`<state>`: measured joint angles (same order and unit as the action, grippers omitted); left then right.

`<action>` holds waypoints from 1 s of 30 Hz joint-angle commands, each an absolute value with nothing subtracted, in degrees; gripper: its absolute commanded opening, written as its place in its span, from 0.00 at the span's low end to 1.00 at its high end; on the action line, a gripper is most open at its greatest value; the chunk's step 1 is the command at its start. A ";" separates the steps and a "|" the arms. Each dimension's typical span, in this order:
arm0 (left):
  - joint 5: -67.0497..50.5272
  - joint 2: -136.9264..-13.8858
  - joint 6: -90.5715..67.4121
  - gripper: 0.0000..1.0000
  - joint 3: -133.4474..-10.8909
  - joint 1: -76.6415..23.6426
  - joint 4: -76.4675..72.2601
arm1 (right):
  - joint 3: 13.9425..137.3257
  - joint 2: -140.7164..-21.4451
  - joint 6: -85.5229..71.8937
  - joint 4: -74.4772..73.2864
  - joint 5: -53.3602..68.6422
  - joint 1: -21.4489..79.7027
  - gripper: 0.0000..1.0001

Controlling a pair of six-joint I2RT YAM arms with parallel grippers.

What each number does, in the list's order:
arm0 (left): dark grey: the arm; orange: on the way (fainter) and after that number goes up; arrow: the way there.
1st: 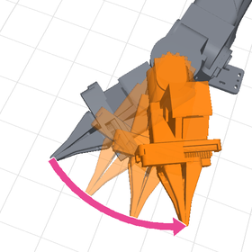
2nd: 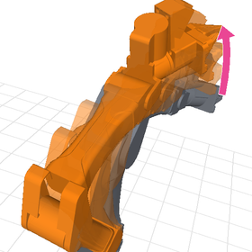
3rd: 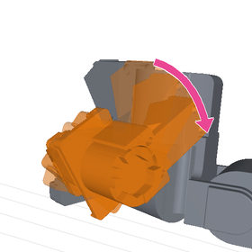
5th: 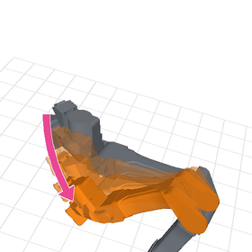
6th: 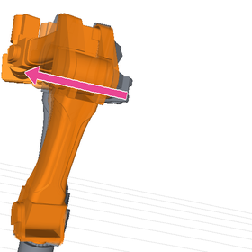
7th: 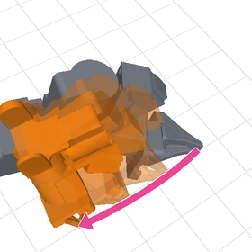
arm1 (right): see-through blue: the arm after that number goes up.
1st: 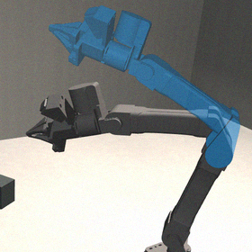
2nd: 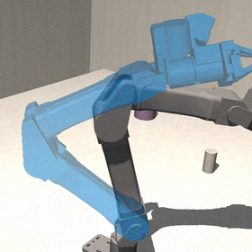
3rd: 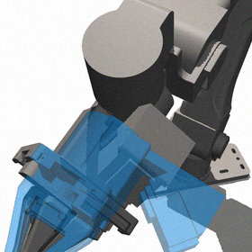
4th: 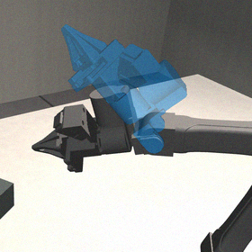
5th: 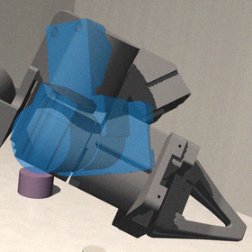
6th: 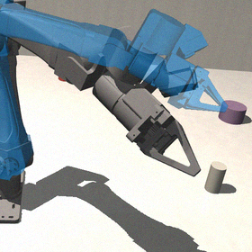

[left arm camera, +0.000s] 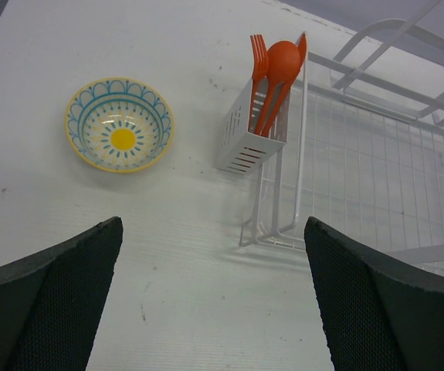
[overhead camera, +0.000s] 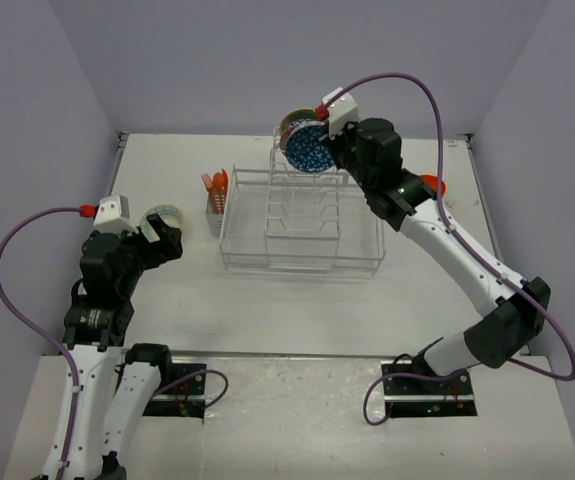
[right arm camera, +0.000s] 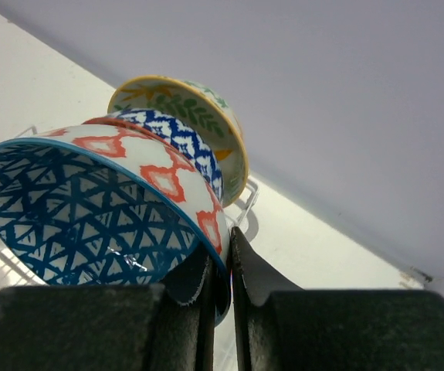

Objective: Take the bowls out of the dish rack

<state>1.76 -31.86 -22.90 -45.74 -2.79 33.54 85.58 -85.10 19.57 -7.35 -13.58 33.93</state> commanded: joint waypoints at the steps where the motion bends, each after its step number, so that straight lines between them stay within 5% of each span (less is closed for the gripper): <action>1: 2.02 -31.38 -22.06 1.00 -45.44 -3.16 31.03 | 88.94 -79.11 12.32 -7.11 -10.90 31.74 0.00; 10: 2.28 -31.46 -22.06 1.00 -45.35 -3.16 31.03 | 80.17 -64.88 -17.46 -16.43 -9.75 14.18 0.00; 19: 4.57 -30.50 -22.94 1.00 -45.61 -3.43 31.73 | 54.00 -57.22 -38.92 -19.34 4.20 -15.89 0.00; 30: 4.31 -29.44 -22.85 1.00 -45.35 -4.39 31.55 | 49.21 -75.83 -32.62 -19.94 17.48 -25.75 0.00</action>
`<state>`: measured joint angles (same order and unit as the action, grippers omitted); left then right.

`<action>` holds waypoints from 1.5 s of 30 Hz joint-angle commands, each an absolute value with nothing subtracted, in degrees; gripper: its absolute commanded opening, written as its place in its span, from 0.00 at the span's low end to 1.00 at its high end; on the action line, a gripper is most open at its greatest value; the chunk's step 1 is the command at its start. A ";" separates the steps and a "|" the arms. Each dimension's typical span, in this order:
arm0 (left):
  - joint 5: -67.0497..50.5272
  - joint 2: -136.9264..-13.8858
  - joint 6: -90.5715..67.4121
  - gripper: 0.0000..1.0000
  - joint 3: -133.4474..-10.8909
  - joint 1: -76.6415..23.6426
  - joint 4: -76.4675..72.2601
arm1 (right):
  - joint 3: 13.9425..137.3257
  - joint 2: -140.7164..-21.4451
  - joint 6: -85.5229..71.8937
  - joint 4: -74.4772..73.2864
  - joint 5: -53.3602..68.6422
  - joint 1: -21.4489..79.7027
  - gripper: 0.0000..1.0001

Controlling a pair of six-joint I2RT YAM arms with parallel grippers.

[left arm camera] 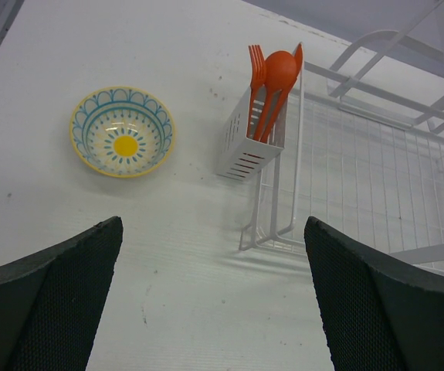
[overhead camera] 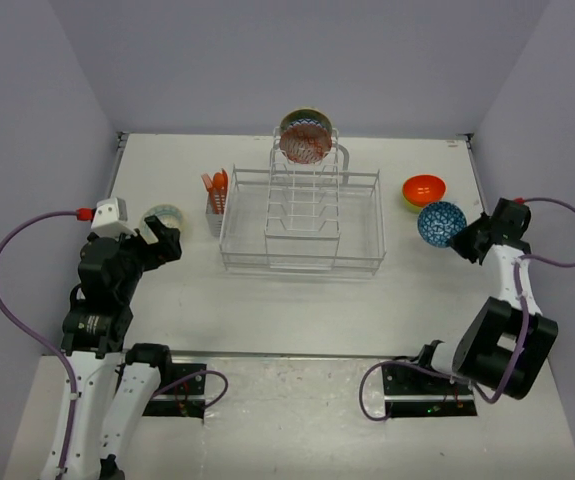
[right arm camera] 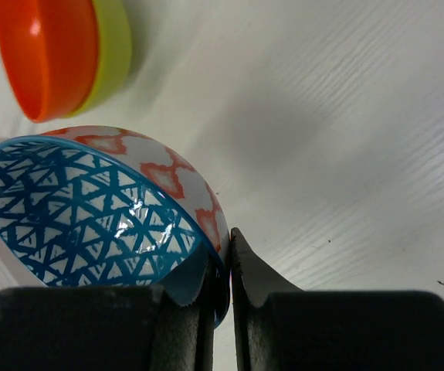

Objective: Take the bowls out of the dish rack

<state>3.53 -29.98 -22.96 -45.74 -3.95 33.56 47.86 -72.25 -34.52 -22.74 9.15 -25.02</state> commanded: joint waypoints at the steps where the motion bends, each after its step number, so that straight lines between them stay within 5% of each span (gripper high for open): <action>1: 4.39 -29.36 -22.85 1.00 -45.44 -4.39 31.55 | 50.44 -77.50 -31.04 -22.21 17.23 -25.75 0.00; 23: 5.01 -29.09 -23.03 1.00 -45.44 -4.39 31.64 | 50.36 -86.04 -27.33 -26.28 8.79 -25.84 0.01; 26: 5.10 -29.00 -23.03 1.00 -45.44 -4.39 31.73 | 50.80 -85.70 -27.33 -26.63 9.58 -25.75 0.18; 29: 5.10 -29.00 -23.03 1.00 -45.53 -4.39 31.82 | 50.45 -83.25 -27.95 -26.81 8.62 -25.75 0.47; 34: 5.01 -29.09 -23.03 1.00 -45.53 -4.39 31.90 | 51.06 -76.74 -29.00 -27.33 9.40 -25.75 0.60; 41: 5.45 -29.79 -23.12 1.00 -45.62 -4.39 31.99 | 52.82 -61.55 -30.32 -27.34 13.52 -25.49 0.97; 45: 7.37 -30.85 -23.90 1.00 -45.70 -3.61 32.08 | 48.96 -48.90 -32.87 -19.52 17.07 -17.27 0.99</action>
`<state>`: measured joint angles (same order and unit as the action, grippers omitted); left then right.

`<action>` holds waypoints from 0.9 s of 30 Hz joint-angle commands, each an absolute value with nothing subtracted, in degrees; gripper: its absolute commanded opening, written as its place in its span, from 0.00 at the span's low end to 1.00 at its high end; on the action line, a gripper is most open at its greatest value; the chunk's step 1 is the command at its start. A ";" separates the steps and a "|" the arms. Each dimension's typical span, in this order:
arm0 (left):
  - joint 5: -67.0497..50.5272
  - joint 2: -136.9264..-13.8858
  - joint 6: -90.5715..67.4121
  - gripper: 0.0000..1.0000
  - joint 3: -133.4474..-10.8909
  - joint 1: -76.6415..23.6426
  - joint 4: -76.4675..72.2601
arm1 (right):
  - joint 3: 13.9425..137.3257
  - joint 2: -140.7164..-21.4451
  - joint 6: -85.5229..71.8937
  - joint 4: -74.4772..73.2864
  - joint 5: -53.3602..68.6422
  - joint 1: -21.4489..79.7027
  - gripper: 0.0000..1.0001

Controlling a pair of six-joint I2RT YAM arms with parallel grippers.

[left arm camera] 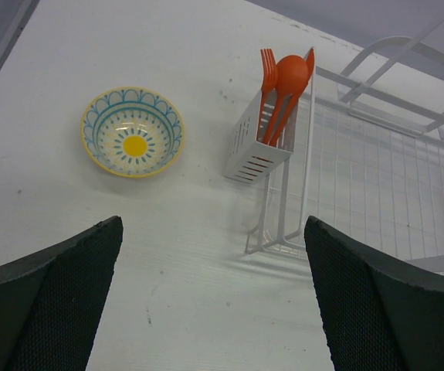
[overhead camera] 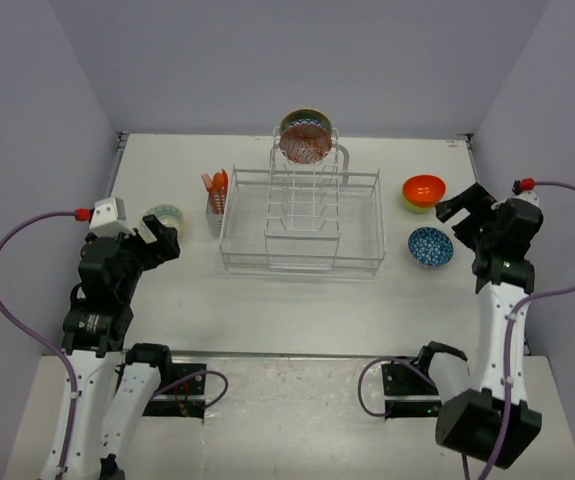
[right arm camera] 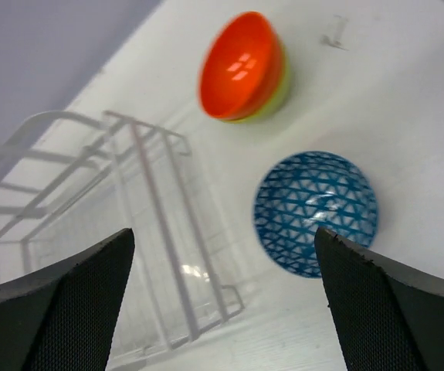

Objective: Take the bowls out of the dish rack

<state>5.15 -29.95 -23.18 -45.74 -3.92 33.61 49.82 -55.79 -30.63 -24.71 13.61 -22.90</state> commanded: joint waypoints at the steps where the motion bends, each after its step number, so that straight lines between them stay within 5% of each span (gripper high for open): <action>1: 7.38 -30.94 -23.99 1.00 -45.62 -3.08 31.91 | 49.22 -47.30 -32.96 -19.42 14.79 -14.62 0.99; 6: 7.12 -30.58 -24.17 1.00 -45.35 -2.55 31.91 | 60.45 -44.56 -27.70 -23.46 3.54 7.93 0.99; 12: 6.50 -31.64 -23.99 1.00 -45.18 -2.20 31.64 | 77.06 -57.11 -10.13 -29.09 -17.20 30.89 0.99; 19: 7.12 -30.32 -24.26 1.00 -44.74 -2.37 31.64 | 89.11 -71.97 10.27 -26.37 -31.45 40.08 0.97; 27: 6.50 -30.32 -24.08 1.00 -44.82 -2.46 31.64 | 103.00 -88.74 23.55 -26.46 -34.10 39.99 0.82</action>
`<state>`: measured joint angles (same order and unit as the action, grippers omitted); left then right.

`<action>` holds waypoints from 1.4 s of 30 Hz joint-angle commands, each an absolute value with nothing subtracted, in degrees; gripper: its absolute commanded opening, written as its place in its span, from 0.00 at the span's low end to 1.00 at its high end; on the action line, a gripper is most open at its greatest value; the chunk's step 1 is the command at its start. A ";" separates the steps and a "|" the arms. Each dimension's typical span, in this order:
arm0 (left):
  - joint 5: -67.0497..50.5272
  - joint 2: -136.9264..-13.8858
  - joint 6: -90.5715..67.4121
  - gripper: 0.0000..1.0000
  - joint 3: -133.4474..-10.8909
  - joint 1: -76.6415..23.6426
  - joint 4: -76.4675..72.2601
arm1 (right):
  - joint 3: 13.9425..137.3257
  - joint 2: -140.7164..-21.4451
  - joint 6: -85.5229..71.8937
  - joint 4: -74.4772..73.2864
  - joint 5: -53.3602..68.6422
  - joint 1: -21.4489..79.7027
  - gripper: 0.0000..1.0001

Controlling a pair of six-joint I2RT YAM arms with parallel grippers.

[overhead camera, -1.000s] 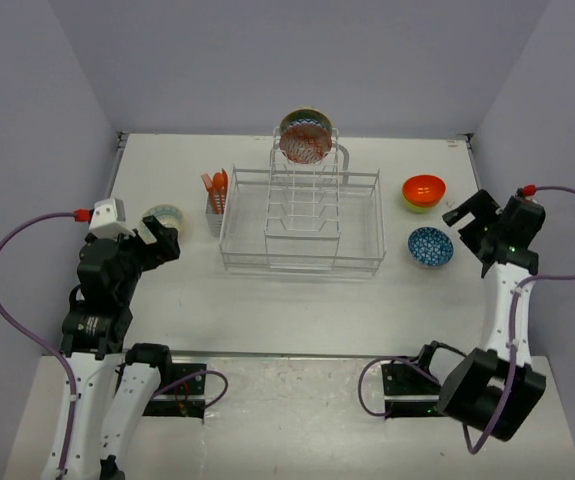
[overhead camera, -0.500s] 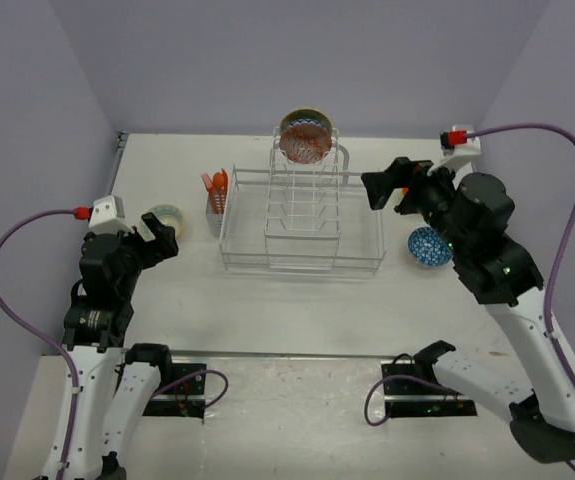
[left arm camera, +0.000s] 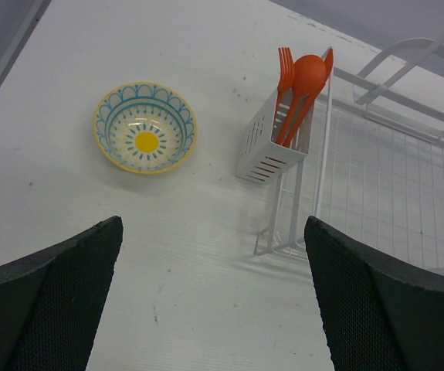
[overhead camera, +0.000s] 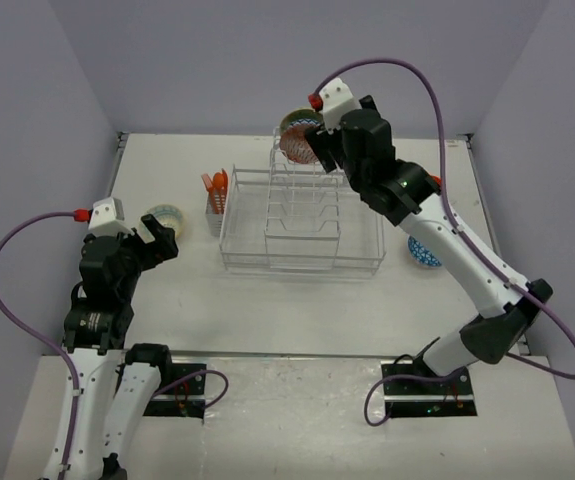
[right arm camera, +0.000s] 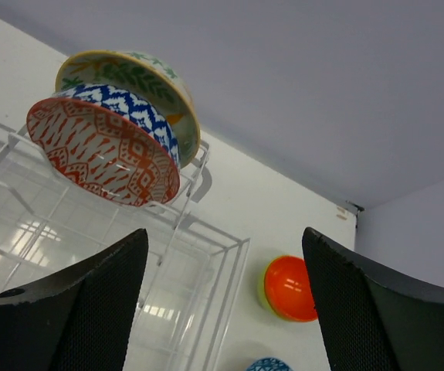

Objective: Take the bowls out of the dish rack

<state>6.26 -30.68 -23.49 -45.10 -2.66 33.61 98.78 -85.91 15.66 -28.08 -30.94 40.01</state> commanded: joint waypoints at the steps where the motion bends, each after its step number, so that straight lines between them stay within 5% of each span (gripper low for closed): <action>1: 6.42 -30.24 -24.08 1.00 -44.82 -2.46 31.64 | 104.83 -90.16 24.86 -26.46 -34.01 39.90 0.80; 5: 6.50 -30.15 -24.08 1.00 -44.74 -2.55 31.64 | 108.80 -95.88 26.37 -26.46 -33.75 39.64 0.70; 15: 6.33 -30.15 -23.99 1.00 -44.82 -2.81 31.73 | 109.60 -100.80 26.37 -23.03 -29.71 38.59 0.63; 42: 5.98 -30.85 -23.82 1.00 -45.18 -2.81 31.90 | 95.89 -103.28 33.40 0.17 -32.34 37.44 0.30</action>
<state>6.22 -30.44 -23.46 -45.10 -2.70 33.61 96.95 -104.86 32.32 -5.52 -31.16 37.45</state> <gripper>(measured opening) 0.997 0.311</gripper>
